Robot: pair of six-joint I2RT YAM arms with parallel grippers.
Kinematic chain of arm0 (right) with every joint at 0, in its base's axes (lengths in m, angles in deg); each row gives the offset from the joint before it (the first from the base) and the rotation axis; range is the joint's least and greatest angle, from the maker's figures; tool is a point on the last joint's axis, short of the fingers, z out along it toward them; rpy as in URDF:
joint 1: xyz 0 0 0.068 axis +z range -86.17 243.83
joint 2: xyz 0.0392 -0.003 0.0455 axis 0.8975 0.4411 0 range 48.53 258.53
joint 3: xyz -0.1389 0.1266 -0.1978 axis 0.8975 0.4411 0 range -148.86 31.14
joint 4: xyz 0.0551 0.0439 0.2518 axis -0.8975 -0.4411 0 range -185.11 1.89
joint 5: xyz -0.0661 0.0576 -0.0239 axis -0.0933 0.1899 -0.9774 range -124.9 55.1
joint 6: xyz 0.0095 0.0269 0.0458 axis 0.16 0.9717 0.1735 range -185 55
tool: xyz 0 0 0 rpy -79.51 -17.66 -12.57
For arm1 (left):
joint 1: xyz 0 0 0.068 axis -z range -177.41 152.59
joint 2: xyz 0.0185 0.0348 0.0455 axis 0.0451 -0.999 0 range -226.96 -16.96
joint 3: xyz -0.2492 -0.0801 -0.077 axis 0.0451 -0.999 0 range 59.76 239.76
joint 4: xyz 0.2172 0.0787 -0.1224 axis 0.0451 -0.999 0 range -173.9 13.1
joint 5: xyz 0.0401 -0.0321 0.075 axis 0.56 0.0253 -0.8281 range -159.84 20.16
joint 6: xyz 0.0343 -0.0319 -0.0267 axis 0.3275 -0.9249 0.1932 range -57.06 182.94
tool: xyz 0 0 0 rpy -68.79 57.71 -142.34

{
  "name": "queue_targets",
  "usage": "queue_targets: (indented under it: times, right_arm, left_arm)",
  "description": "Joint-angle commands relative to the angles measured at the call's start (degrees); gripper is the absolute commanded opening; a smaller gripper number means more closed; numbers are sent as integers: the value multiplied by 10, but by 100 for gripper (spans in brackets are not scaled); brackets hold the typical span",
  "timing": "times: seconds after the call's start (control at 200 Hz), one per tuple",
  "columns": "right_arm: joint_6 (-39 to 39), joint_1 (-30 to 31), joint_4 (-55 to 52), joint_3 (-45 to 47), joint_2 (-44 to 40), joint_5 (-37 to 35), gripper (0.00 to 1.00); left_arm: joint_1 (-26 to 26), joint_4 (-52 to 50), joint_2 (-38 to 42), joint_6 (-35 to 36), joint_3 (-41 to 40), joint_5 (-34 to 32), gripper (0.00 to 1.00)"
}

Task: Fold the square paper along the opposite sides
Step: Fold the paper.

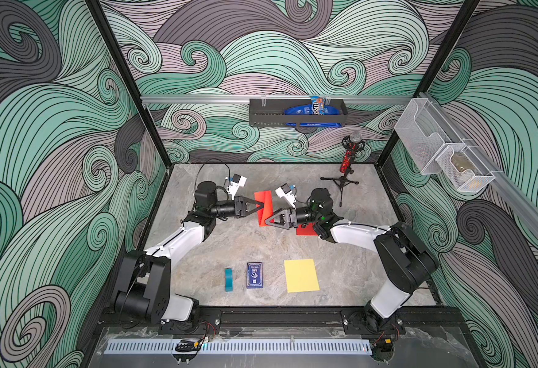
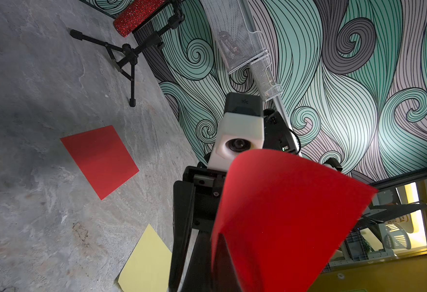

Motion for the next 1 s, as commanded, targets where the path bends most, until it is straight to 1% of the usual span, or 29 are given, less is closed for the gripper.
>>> queue_targets:
  times: [0.0, 0.085, 0.345, 0.896, 0.996]
  right_arm:
    - [26, 2, 53, -14, 11, 17, 64]
    - [37, 3, 69, -12, 14, 19, 59]
    - [37, 9, 71, -15, 21, 19, 46]
    - [34, 13, 63, -22, 31, 18, 35]
    - [34, 13, 62, -22, 32, 17, 29]
  left_arm:
    - [2, -1, 13, 10, 12, 5, 0]
    - [2, -1, 13, 10, 12, 5, 0]
    - [2, -2, 12, 10, 13, 5, 0]
    - [2, -3, 15, 10, 12, 5, 0]
    - [2, -3, 15, 10, 12, 5, 0]
